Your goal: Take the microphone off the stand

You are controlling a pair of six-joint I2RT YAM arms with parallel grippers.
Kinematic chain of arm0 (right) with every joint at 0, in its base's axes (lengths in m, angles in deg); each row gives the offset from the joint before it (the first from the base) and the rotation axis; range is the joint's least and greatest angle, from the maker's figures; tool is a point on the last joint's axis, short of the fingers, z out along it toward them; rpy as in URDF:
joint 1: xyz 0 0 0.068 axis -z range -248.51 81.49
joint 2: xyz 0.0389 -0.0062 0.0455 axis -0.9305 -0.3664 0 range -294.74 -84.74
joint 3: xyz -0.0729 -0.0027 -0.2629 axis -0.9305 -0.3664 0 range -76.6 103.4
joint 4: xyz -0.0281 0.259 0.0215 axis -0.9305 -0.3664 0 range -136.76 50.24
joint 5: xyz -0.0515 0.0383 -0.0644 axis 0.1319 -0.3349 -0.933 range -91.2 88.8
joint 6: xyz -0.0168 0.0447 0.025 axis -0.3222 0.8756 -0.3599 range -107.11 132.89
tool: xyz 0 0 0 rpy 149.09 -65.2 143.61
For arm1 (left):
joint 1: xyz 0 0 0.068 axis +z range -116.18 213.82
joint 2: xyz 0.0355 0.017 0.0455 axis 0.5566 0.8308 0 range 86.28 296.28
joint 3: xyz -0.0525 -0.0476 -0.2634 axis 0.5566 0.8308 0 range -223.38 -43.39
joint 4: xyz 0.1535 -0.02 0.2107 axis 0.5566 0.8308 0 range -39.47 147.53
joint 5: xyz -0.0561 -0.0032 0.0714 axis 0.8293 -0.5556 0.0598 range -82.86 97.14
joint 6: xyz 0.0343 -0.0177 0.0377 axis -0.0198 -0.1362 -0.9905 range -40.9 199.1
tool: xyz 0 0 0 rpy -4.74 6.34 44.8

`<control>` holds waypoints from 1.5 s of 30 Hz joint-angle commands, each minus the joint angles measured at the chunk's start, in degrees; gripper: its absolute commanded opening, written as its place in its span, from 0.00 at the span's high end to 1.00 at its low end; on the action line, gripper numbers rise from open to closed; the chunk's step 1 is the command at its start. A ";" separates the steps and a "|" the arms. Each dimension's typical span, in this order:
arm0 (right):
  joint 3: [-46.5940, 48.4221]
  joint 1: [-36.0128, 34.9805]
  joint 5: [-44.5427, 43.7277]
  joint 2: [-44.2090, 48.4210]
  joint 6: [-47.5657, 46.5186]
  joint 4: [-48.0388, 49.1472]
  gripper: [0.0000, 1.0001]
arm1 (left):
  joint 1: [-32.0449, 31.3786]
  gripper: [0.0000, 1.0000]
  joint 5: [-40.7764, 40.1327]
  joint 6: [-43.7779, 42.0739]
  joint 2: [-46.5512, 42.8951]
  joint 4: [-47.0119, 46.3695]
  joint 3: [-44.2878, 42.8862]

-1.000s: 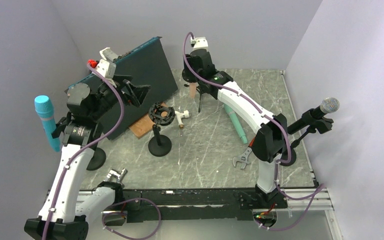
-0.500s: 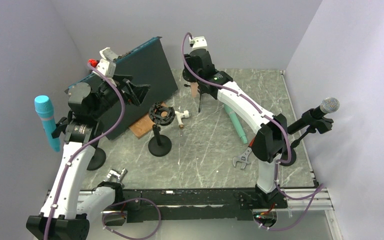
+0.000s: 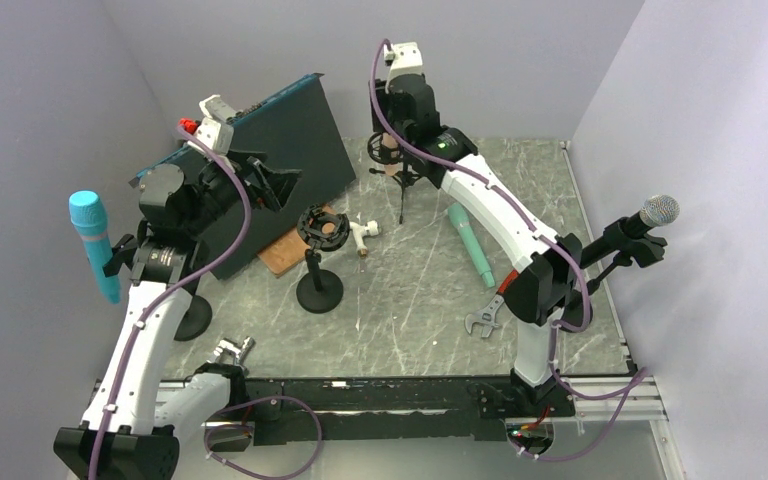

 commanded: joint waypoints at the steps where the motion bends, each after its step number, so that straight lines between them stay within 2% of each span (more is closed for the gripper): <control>1: 5.79 0.33 -0.68 4.78 -2.01 4.20 0.74 | 0.29 0.03 0.68 0.93 0.21 -2.46 -0.21; 5: 5.11 0.32 0.11 7.90 -2.00 6.48 0.79 | 0.32 0.03 -0.21 1.08 0.38 -1.89 -0.25; 9: -0.46 0.35 0.99 13.65 -1.91 13.09 0.82 | 0.28 0.03 1.02 1.08 0.71 -2.33 -0.37; 16: -21.80 0.30 4.26 28.78 -3.86 35.14 0.83 | 0.28 0.03 0.63 1.22 0.90 -1.89 -0.47; 20: -36.45 0.31 4.88 37.76 -3.69 46.69 0.89 | 0.27 0.03 0.82 1.34 1.05 -1.88 -0.46; 26: -47.89 0.32 1.39 48.04 -6.14 47.13 0.96 | 0.32 0.03 1.19 1.90 1.27 -1.70 -0.69; 30: -53.16 0.29 -3.25 53.28 -7.79 41.40 0.96 | 0.24 0.03 1.44 2.63 0.93 -1.77 -0.71; 33: -54.60 0.32 -5.08 55.52 -7.12 32.74 0.97 | 0.24 0.03 1.35 2.82 0.91 -1.43 -0.94; 39: -49.93 0.33 -8.37 53.96 -0.93 5.36 1.00 | 0.24 0.03 2.09 3.62 0.79 -1.44 -1.12; 45: -41.48 0.34 -11.73 46.52 4.17 -21.77 1.00 | 0.24 0.03 2.65 4.25 0.87 -1.74 -1.11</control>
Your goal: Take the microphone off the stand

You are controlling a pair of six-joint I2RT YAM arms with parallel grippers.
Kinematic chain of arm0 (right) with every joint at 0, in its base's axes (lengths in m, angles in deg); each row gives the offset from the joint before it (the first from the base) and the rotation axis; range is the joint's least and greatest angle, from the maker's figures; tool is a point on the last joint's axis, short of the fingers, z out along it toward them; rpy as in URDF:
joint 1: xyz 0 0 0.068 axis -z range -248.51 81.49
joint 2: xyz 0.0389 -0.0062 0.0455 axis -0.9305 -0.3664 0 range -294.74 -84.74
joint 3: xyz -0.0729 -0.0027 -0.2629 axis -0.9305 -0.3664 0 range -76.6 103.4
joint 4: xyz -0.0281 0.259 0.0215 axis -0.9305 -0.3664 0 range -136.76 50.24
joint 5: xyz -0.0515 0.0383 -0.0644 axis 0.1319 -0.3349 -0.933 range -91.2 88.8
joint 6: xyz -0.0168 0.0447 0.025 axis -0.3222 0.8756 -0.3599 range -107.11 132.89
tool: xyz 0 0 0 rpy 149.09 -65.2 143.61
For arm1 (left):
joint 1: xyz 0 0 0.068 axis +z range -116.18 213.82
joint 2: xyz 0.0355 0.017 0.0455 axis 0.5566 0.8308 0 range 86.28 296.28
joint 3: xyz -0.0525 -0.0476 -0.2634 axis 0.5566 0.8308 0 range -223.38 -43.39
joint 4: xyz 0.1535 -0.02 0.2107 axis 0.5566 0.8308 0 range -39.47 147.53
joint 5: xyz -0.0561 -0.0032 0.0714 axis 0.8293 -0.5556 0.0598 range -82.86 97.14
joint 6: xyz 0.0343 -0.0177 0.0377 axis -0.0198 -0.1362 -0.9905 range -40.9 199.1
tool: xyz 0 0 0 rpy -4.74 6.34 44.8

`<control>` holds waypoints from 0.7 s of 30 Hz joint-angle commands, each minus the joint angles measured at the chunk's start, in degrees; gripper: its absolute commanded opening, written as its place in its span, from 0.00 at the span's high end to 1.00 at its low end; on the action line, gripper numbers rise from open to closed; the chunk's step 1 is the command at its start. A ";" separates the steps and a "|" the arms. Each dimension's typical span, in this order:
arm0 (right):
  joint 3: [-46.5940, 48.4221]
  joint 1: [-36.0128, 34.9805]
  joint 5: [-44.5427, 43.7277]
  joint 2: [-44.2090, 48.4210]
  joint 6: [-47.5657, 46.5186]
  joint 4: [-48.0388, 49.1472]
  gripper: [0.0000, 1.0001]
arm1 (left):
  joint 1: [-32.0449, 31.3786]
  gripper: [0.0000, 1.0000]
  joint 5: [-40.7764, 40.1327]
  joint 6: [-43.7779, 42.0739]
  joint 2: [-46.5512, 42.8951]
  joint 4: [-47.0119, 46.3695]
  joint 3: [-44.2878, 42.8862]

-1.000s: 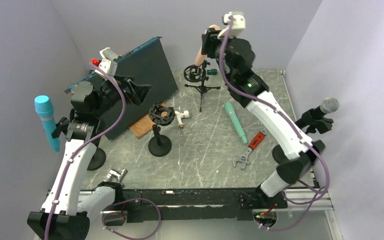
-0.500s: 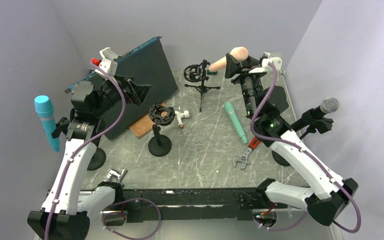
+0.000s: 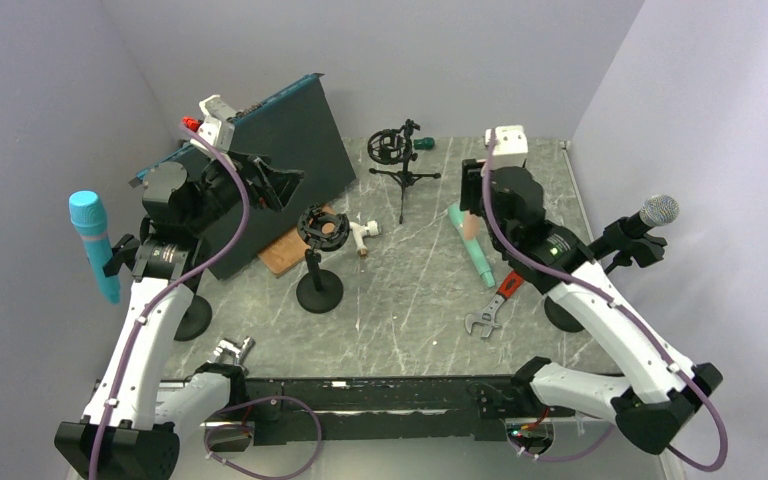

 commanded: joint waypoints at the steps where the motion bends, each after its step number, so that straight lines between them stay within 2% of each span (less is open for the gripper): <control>1: 7.81 0.13 -4.24 -4.98 5.17 -25.49 1.00 | 0.22 0.03 1.92 1.35 -0.17 -2.05 -1.21; 4: 10.22 0.08 -3.61 -9.56 7.34 -34.16 1.00 | 0.22 0.03 2.46 1.88 -0.27 -2.71 -1.02; 10: 12.03 0.12 1.47 -19.42 6.77 -39.08 1.00 | -0.24 0.03 2.04 1.63 -0.17 -2.83 -0.70; 14: 16.62 0.10 0.37 -29.48 6.66 -43.33 1.00 | -0.89 0.03 1.18 0.80 -0.15 -2.11 -0.84; 18: 19.42 0.21 -3.08 -37.08 4.57 -41.83 1.00 | -1.29 0.03 0.43 0.29 -0.18 -1.72 -0.89; 21: 22.36 1.25 1.77 -41.15 2.43 -38.36 1.00 | -1.45 0.03 0.37 0.30 0.05 -1.56 -0.88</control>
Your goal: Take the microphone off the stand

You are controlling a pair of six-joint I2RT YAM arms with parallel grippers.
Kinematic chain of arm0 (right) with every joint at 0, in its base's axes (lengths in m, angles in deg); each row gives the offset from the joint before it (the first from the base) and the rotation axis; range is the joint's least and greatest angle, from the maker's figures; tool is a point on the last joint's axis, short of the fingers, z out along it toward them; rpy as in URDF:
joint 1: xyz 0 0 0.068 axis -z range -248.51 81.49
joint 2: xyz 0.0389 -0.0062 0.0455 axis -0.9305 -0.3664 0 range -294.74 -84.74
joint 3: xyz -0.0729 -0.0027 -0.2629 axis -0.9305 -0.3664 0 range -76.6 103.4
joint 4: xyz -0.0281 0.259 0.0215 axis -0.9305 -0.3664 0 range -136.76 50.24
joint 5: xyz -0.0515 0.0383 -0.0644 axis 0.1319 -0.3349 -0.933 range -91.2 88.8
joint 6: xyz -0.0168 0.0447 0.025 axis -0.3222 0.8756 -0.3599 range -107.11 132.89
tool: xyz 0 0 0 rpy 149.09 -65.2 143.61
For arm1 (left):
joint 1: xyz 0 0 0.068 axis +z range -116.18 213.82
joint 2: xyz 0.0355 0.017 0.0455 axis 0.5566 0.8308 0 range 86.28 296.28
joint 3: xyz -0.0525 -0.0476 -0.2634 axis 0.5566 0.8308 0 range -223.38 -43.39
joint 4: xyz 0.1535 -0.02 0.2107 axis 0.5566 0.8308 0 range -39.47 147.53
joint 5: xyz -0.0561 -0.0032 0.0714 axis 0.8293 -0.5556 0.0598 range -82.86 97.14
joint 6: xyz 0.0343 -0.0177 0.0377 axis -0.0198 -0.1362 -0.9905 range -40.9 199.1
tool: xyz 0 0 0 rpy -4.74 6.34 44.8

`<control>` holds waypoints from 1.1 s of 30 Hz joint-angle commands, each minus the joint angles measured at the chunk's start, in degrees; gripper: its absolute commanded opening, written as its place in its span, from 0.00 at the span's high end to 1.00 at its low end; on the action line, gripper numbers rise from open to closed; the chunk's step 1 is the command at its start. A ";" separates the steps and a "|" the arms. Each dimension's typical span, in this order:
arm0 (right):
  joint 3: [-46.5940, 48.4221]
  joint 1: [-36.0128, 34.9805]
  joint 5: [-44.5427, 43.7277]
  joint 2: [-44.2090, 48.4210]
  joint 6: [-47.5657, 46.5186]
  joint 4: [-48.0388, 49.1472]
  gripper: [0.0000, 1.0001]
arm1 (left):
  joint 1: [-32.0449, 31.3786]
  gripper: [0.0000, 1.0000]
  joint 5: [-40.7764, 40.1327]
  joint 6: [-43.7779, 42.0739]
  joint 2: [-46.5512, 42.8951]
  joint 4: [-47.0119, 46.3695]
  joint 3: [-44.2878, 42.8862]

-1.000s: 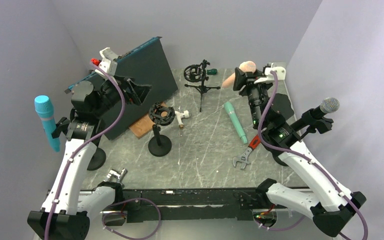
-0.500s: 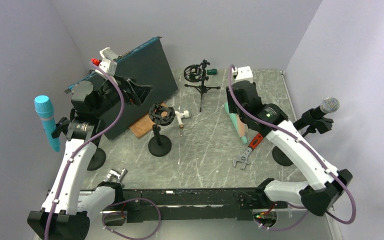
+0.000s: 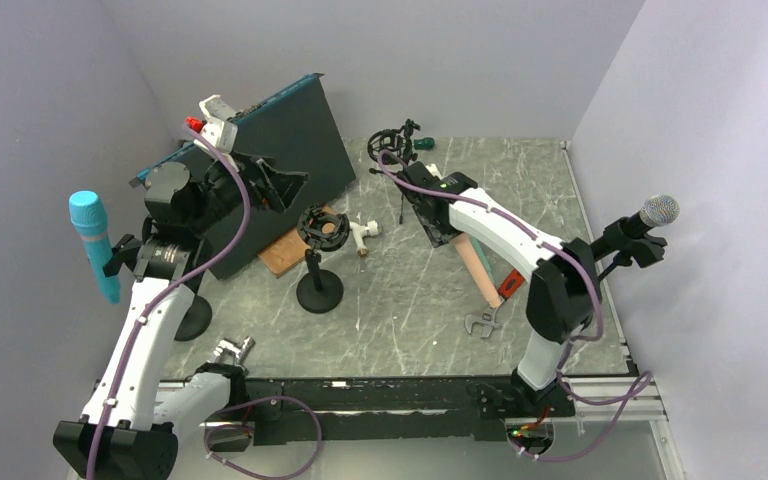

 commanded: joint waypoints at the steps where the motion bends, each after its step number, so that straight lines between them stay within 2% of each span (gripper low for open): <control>1: 5.86 1.28 3.78 -3.27 -3.47 2.32 1.00 | -0.36 0.03 -0.19 -0.84 0.10 -1.56 -0.86; 12: 2.97 5.44 9.01 -8.44 -8.05 14.03 1.00 | -0.45 0.03 -0.08 -0.48 0.88 -1.60 -0.87; 19: -4.01 6.83 14.43 -5.60 -9.47 28.94 1.00 | -0.45 0.03 0.73 0.50 1.68 -2.38 -0.53; 28: -15.20 8.13 15.05 -3.92 -9.47 48.32 1.00 | -0.44 0.03 0.08 0.20 1.96 -1.99 -0.63; 33: -20.89 8.55 14.55 -3.70 -9.47 55.72 1.00 | -0.45 0.03 0.09 0.23 1.95 -1.99 -0.62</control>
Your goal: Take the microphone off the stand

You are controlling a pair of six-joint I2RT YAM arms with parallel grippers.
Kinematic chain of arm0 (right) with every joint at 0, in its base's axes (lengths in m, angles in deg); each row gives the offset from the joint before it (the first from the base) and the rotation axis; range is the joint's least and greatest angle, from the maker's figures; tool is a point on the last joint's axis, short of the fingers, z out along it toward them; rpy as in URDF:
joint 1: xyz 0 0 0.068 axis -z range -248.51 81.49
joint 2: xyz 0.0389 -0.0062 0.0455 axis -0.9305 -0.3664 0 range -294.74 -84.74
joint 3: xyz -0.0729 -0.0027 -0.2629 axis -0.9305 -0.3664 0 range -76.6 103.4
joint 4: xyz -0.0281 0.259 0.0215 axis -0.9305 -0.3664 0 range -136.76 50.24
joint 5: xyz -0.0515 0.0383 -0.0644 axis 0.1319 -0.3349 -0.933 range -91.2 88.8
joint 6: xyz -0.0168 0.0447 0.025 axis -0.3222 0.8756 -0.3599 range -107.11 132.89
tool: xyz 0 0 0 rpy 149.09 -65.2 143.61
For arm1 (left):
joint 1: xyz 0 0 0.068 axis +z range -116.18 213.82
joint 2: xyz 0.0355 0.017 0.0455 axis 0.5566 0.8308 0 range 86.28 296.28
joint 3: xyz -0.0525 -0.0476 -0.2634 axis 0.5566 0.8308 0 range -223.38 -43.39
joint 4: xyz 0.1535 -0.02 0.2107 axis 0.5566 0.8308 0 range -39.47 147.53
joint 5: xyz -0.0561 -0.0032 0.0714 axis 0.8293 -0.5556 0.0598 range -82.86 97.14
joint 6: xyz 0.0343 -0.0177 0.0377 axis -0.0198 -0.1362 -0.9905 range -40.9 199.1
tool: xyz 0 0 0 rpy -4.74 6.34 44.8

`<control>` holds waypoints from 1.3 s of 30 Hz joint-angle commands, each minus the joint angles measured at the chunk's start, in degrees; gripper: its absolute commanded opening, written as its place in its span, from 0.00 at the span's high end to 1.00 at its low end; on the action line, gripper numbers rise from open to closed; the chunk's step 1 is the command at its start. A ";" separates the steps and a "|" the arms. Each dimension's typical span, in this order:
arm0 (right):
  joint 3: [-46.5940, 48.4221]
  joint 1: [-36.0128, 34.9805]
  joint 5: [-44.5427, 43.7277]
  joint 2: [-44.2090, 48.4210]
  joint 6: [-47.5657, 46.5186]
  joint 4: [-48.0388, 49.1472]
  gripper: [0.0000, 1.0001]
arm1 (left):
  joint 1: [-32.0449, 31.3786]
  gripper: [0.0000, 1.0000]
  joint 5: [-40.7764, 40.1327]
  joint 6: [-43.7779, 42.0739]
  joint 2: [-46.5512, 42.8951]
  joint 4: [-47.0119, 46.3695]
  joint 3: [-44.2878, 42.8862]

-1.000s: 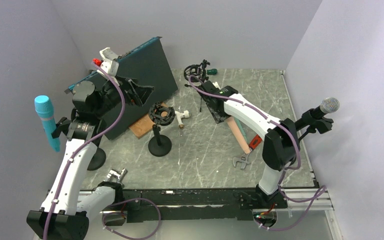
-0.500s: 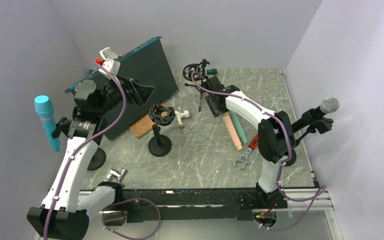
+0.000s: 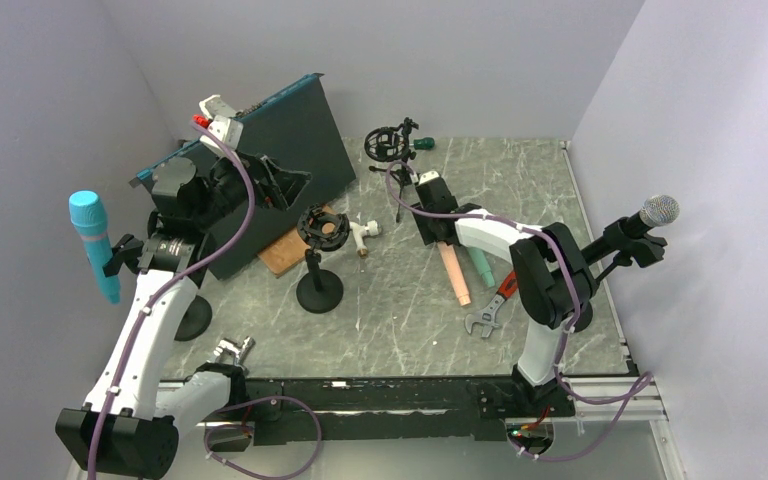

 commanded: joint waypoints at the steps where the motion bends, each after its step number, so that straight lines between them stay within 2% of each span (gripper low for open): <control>1: -3.59 0.71 -0.08 2.65 -0.27 12.27 1.00 | -0.17 0.03 0.19 0.12 -0.23 -2.00 -0.60; 4: -4.76 0.95 -1.27 1.50 -2.42 14.74 1.00 | -0.16 0.03 0.16 0.14 -0.23 -1.97 -0.61; 8: -2.54 1.33 -0.85 -1.18 -3.10 13.42 0.99 | -0.21 0.03 0.37 0.20 -0.04 -2.08 -0.61; 16: -1.92 1.42 -0.40 -1.60 -2.37 12.15 0.61 | -0.21 0.03 0.31 0.22 0.11 -2.09 -0.51; 20: -2.42 1.44 -0.96 -0.79 -2.25 11.93 0.37 | -0.21 0.03 0.47 0.29 0.21 -2.19 -0.52; 24: -2.71 1.48 -0.44 0.87 -2.22 12.03 0.24 | -0.21 0.03 0.43 0.46 0.30 -2.34 -0.39; 35: -1.16 1.47 -0.25 9.94 -0.88 8.32 0.14 | -0.36 0.04 0.46 0.50 0.40 -2.29 -0.38; 39: 0.55 2.00 1.58 13.18 2.75 6.81 0.13 | -0.38 0.04 0.64 0.64 0.31 -2.41 -0.31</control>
